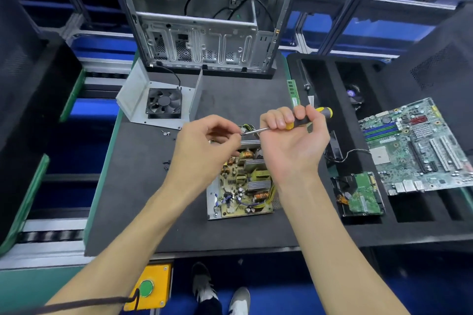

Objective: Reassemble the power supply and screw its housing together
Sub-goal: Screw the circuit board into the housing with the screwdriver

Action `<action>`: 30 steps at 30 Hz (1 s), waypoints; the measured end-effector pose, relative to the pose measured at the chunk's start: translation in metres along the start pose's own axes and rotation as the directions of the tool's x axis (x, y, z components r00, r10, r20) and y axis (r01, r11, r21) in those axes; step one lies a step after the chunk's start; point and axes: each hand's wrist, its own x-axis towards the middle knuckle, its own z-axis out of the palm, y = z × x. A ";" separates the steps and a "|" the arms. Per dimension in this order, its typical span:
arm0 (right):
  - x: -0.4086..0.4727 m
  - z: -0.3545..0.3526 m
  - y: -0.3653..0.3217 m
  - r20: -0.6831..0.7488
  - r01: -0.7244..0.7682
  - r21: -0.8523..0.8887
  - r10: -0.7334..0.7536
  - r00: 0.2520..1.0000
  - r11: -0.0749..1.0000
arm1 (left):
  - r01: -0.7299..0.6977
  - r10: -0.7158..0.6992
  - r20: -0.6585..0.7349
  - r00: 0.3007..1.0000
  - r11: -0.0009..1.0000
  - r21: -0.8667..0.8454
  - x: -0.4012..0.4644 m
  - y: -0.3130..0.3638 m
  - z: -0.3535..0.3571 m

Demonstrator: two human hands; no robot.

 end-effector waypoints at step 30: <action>-0.064 -0.089 -0.067 0.275 0.224 -0.445 -0.106 0.956 0.867 | -0.409 0.334 0.266 0.904 0.499 0.764 -0.061 -0.068 0.023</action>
